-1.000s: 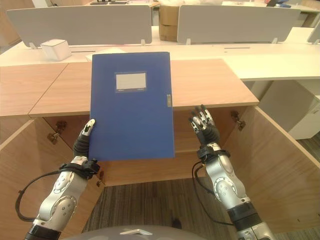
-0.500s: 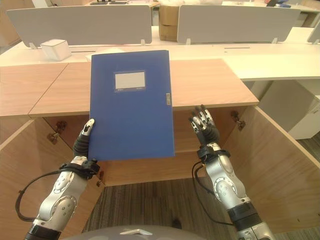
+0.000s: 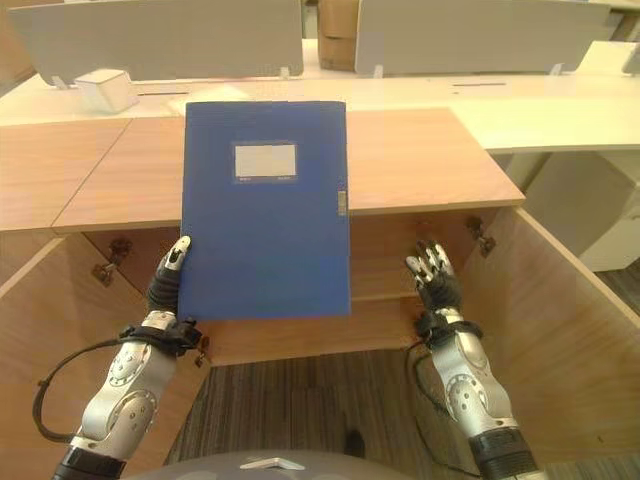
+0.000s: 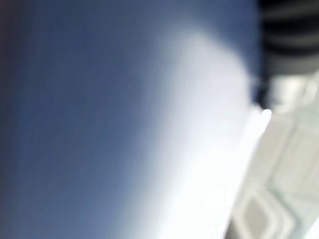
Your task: Put the empty folder in the office cabinet
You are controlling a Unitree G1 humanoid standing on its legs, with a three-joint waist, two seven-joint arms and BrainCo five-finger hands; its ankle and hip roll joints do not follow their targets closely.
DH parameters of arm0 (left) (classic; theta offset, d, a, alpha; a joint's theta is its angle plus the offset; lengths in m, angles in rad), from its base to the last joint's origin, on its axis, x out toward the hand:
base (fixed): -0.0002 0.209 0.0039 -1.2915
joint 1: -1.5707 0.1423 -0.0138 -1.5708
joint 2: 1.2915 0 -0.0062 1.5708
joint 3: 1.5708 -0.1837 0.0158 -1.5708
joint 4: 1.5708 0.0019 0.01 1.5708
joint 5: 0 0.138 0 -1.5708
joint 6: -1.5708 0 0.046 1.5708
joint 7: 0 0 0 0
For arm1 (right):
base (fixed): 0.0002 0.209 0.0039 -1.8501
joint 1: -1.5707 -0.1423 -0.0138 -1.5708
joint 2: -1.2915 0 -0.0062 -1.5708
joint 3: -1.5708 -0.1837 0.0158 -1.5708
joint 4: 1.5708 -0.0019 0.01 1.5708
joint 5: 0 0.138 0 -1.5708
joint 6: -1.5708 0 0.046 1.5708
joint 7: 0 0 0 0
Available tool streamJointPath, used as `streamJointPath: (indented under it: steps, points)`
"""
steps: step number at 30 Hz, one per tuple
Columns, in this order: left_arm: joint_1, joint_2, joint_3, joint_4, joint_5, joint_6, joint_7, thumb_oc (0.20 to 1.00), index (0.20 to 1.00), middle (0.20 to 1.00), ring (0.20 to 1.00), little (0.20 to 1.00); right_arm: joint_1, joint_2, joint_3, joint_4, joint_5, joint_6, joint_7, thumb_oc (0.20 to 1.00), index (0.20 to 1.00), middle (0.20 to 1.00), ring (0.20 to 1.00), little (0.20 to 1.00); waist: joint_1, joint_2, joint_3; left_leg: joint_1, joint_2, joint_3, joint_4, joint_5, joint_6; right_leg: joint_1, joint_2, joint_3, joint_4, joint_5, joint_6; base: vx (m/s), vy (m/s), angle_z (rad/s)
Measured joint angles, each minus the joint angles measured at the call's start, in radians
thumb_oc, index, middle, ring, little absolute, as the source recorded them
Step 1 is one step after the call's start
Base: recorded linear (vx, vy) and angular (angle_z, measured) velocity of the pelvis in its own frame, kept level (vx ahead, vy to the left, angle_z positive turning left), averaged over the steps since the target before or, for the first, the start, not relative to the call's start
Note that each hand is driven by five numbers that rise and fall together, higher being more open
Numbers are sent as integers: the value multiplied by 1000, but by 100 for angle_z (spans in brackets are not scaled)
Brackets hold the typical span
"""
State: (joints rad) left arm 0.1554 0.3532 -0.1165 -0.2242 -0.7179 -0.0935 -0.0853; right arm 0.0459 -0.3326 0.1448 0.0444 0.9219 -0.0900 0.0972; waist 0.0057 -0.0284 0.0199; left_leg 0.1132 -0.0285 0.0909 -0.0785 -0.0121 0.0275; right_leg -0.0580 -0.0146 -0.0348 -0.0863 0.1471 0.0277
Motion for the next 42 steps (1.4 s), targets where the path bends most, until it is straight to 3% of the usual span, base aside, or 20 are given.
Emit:
streamJointPath:
  steps: [12, 18, 29, 36, 42]
  points:
    - [-6, -5, 0, -2, 28, 5, -16, 200, 200, 200, 200, 200, -6, 0, -6, -1, -1, 15, -11, 1000, 1000, 1000, 1000, 1000, 5, -3, 57, 8, 1, -7, 0, 2, 2, 11, -1, -5, 0, 1, 0, 7, -6, 1]
    - [-7, 6, 1, -5, 39, 6, -28, 200, 200, 200, 200, 200, -87, -6, -80, 10, 0, 21, -55, 1000, 1000, 1000, 1000, 1000, 12, -2, 80, 19, 0, -16, -2, 2, 2, 25, -3, -10, 0, -1, 2, 0, -3, 3]
    - [-7, 38, 15, -22, 178, 5, -5, 200, 200, 200, 200, 200, -181, -45, -148, 28, 2, -36, -110, 1000, 1000, 1000, 1000, 1000, 44, -8, 83, 15, 1, -26, 0, 2, 2, 25, -4, -19, 0, 0, 0, 3, -5, 2]
    - [-8, 39, 67, -24, 266, -2, 33, 200, 200, 200, 200, 200, -158, -42, -64, -114, 0, -35, -95, 1000, 1000, 1000, 1000, 1000, 45, -26, 92, 15, 1, -26, 0, 2, 2, 25, -4, -20, 0, 0, 0, 10, -4, 0]
    - [-7, 38, 69, -68, 293, -6, 36, 200, 200, 200, 200, 200, -107, -24, 86, -156, -41, 26, -29, 1000, 1000, 1000, 1000, 1000, 53, -34, 94, 14, 0, -27, 0, 2, 1, 25, -5, -20, 0, 0, 0, 0, 0, 0]
